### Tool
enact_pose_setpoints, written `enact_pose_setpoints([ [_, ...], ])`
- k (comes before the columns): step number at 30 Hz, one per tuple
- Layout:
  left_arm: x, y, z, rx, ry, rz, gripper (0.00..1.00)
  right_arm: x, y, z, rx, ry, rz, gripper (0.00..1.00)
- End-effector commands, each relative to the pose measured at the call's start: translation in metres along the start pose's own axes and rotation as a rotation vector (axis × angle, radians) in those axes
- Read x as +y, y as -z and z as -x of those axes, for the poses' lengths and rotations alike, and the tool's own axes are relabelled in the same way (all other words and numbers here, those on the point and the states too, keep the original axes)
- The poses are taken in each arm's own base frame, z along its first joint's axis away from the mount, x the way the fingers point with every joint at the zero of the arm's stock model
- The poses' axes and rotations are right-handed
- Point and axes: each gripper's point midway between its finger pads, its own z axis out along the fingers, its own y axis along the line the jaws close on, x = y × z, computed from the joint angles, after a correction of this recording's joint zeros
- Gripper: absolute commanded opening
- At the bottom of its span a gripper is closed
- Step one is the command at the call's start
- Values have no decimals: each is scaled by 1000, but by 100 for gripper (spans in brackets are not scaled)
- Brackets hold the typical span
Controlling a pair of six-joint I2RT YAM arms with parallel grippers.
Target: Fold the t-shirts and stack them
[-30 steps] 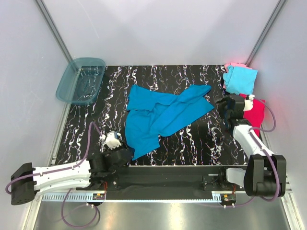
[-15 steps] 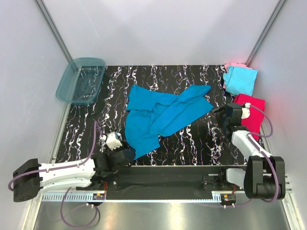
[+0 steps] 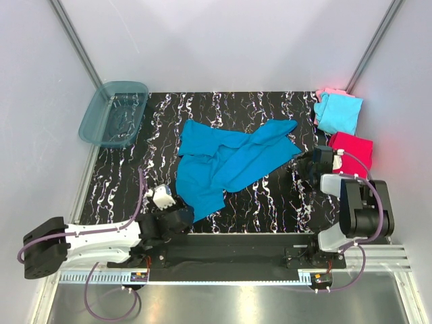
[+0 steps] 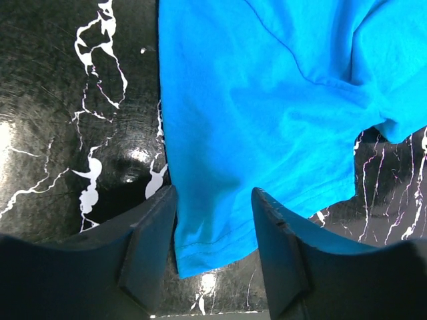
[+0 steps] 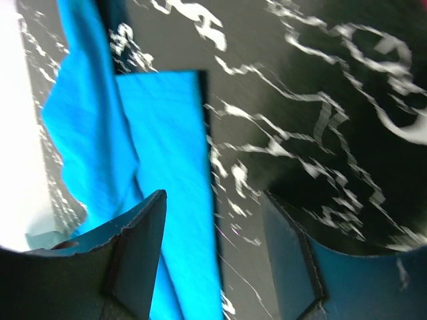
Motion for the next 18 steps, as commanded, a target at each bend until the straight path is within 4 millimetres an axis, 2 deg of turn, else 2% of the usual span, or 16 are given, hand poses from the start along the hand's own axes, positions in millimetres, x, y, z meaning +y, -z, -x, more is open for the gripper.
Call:
enact_pose_setpoints([
  [1, 23, -1, -17, 64, -67, 61, 53, 5, -12, 1, 8, -33, 3, 66],
  [5, 22, -2, -17, 65, -61, 55, 37, 14, -23, 5, 4, -40, 5, 65],
  [10, 20, 0, -18, 73, -60, 48, 25, 21, -32, 10, -5, -45, -2, 65],
  [11, 19, 0, -18, 74, -60, 44, 23, 25, -35, 16, -22, -44, -2, 65],
  [12, 18, 0, -18, 74, -58, 41, 17, 25, -36, 19, -31, -42, -9, 65],
  [18, 16, 3, -15, 72, -55, 31, 1, 25, -51, 50, -63, -74, -51, 63],
])
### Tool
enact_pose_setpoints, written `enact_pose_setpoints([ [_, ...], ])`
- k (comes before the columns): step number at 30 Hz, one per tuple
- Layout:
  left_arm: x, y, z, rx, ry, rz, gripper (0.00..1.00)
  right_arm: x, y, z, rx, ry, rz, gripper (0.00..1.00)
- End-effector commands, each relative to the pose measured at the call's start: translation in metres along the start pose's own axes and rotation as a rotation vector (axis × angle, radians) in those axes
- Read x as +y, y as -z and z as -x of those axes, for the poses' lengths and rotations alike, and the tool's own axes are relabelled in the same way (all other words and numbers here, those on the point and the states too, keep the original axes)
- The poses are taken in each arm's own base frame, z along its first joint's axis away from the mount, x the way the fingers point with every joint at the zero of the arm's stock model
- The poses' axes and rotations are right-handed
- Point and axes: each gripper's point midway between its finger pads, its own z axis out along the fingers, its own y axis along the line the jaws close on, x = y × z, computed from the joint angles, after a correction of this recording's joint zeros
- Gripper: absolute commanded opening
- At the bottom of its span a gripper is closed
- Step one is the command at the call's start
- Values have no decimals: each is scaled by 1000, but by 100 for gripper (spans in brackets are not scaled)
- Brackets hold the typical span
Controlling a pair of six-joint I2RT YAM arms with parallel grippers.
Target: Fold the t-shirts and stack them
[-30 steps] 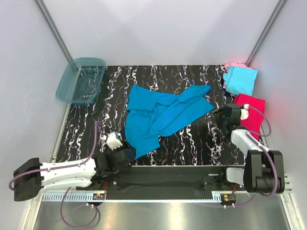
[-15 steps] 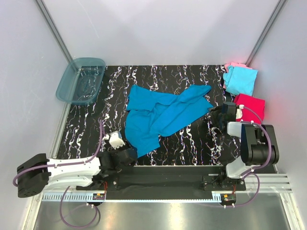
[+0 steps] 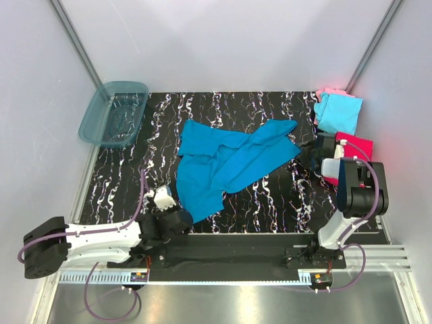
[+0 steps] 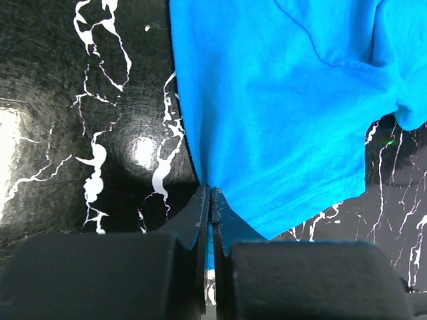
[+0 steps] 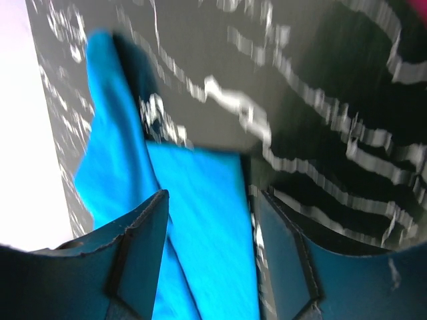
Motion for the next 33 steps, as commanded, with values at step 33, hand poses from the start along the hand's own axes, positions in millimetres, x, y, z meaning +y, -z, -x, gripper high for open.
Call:
enact_pose_setpoints([
  [33, 6, 28, 31, -48, 21, -4, 0, -6, -9, -2, 35, 13, -49, 58],
])
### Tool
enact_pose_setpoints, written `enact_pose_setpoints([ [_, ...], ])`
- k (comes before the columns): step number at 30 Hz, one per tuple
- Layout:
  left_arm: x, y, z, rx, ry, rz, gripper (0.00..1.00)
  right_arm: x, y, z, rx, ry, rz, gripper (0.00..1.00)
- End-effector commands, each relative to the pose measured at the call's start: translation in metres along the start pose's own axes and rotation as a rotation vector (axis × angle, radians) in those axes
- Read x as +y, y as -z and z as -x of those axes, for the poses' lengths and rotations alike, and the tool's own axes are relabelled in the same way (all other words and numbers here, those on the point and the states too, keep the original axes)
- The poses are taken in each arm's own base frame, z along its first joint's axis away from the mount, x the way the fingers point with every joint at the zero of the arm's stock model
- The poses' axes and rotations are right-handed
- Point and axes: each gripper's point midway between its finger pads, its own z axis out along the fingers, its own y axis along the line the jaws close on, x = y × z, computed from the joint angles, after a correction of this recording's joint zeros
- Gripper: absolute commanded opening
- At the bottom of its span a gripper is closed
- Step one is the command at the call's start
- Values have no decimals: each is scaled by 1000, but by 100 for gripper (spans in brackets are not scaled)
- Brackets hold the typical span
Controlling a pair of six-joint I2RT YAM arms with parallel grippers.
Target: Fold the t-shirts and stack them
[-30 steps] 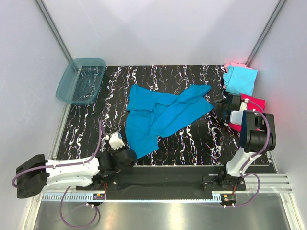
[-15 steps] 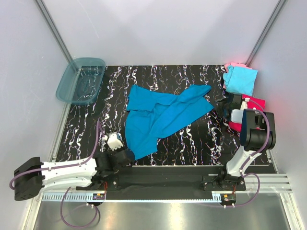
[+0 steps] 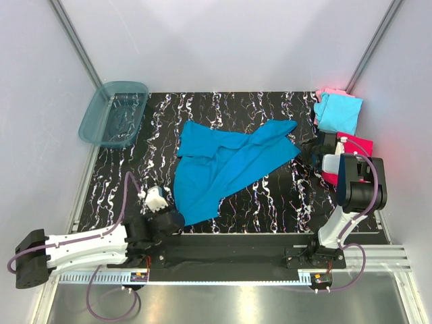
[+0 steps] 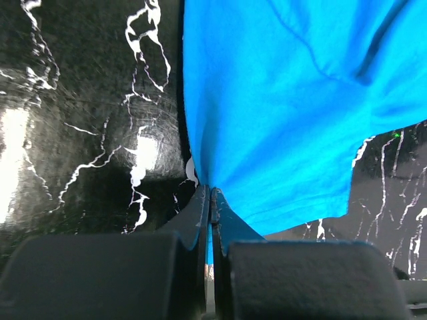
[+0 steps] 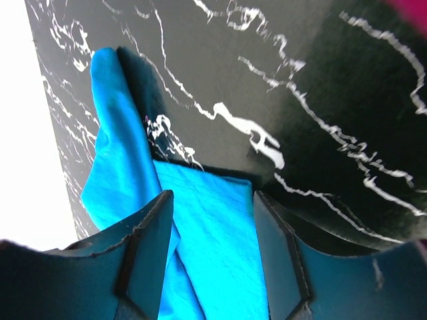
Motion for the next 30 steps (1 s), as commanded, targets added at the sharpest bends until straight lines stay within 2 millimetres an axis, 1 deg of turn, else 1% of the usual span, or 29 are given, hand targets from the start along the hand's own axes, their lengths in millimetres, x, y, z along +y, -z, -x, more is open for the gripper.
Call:
enact_pose_setpoints([
  [1, -7, 10, 20, -52, 14, 0, 0, -11, 5, -13, 26, 32, -37, 58],
  [2, -10, 12, 22, -56, 20, -7, 0, -11, 5, -13, 25, 32, -38, 58],
  [5, -8, 15, 27, -68, 20, -2, 0, -11, 5, -13, 26, 34, -37, 56],
  [7, -8, 16, 28, -71, 23, -2, 0, -11, 5, -13, 24, 39, -41, 52],
  [9, -8, 16, 29, -71, 25, -4, 0, -13, 5, -13, 24, 40, -44, 45],
  [10, -7, 16, 28, -71, 26, -2, 0, -13, 5, -12, 21, 40, -46, 36],
  [12, -6, 15, 27, -69, 26, 1, 0, -13, 6, -12, 20, 37, -46, 26],
  [13, -5, 15, 27, -68, 26, 1, 0, -13, 6, -12, 21, 33, -46, 14],
  [15, -4, 15, 27, -68, 26, 4, 0, -13, 6, -13, 24, 31, -48, 3],
  [16, -4, 15, 27, -70, 27, 5, 0, -12, 6, -12, 22, 31, -45, 0],
  [20, -2, 14, 26, -70, 28, 5, 0, -15, 9, -13, 20, 30, -48, 0],
  [21, -2, 14, 26, -70, 27, 7, 0, -19, 11, -12, 13, 28, -59, 0],
  [22, -2, 14, 27, -71, 27, 7, 0, -15, 17, -5, -24, 26, -56, 0],
  [23, -2, 14, 27, -71, 27, 6, 0, -15, 21, -2, -41, 26, -59, 0],
  [24, -2, 15, 27, -72, 23, 8, 0, -23, 27, -1, -52, 24, -81, 0],
  [25, -2, 15, 27, -72, 23, 8, 0, -13, 37, 9, -99, 22, -62, 0],
  [26, -2, 15, 27, -72, 21, 9, 0, -16, 43, 10, -104, 27, -72, 0],
  [28, -2, 16, 30, -80, 17, 8, 0, -10, 57, 12, -107, 47, -58, 0],
  [29, -3, 16, 31, -86, 15, 8, 0, -13, 61, 12, -111, 48, -66, 0],
  [30, -2, 17, 34, -99, 2, 13, 0, -28, 67, 8, -108, 50, -99, 0],
])
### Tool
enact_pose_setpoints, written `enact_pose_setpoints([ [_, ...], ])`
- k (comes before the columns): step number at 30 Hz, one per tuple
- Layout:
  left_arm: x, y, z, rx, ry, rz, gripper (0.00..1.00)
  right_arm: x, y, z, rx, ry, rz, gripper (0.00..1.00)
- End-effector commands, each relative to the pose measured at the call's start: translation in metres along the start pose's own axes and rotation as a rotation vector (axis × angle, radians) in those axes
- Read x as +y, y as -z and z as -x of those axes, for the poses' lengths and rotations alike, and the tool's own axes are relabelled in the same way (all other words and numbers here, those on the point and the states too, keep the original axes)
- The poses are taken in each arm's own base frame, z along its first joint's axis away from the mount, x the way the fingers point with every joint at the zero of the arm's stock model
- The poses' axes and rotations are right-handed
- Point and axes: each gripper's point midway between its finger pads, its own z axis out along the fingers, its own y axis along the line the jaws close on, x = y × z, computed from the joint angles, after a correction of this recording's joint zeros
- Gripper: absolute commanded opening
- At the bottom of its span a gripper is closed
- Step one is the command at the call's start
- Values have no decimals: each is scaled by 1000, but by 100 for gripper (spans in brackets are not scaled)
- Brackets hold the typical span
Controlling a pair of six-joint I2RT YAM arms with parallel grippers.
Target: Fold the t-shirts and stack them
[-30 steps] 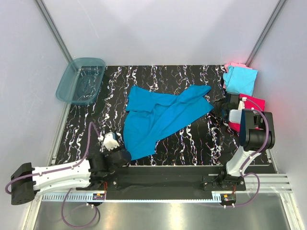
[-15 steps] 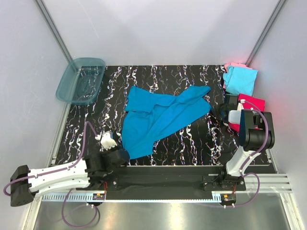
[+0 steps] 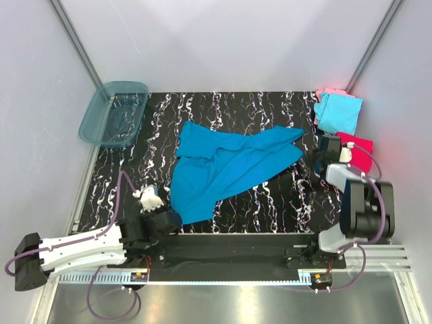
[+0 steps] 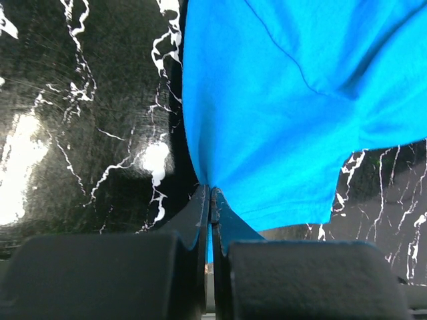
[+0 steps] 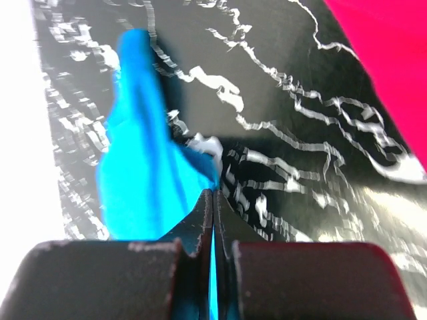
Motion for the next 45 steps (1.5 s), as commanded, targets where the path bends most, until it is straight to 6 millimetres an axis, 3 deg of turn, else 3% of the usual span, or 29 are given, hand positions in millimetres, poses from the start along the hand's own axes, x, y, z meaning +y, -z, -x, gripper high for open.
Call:
enact_pose_setpoints([
  [1, -9, 5, 21, -73, 3, -14, 0, -9, 29, 11, -76, 17, -9, 0],
  [2, -12, 7, 25, -80, 6, -18, 0, -10, 35, 12, -84, 18, -2, 0],
  [3, -12, 7, 27, -86, -7, -16, 0, -28, 41, 8, -79, 22, -45, 0],
  [4, -13, 8, 30, -91, -4, -16, 0, -23, 53, 13, -104, 21, -16, 0],
  [6, -13, 9, 33, -94, -16, -14, 0, -38, 67, 11, -107, 29, -50, 0],
  [7, -13, 8, 36, -100, -13, -9, 0, -31, 83, 18, -141, 28, -9, 0],
  [11, -12, 11, 46, -117, 1, -23, 0, -43, 123, 28, -199, 59, -7, 0],
  [12, -11, 11, 48, -120, -5, -23, 0, -37, 137, 33, -225, 66, 31, 0],
  [16, -13, 14, 53, -121, -5, -40, 0, -46, 155, 24, -189, 80, 35, 0],
  [23, -11, 10, 40, -79, -12, -40, 0, -78, 151, 1, -114, 94, -11, 1],
  [24, -10, 9, 37, -69, -3, -42, 0, -81, 150, 1, -114, 107, -17, 3],
  [26, -8, 6, 30, -54, -1, -46, 0, -81, 149, 0, -108, 124, -15, 19],
  [28, -5, 3, 24, -36, -3, -45, 14, -75, 150, -1, -95, 153, 8, 40],
  [31, -5, 2, 22, -28, -1, -46, 42, -62, 152, 3, -99, 175, 36, 53],
  [34, -11, 5, 28, -42, -2, -54, 53, -49, 158, 9, -115, 186, 65, 55],
  [38, -28, 10, 44, -80, -6, -71, 57, -30, 160, 11, -113, 199, 116, 54],
  [41, -48, 12, 57, -117, -35, -84, 60, -25, 151, 4, -70, 200, 130, 54],
  [45, -79, 9, 68, -138, -74, -98, 61, -36, 124, -14, 15, 203, 99, 52],
])
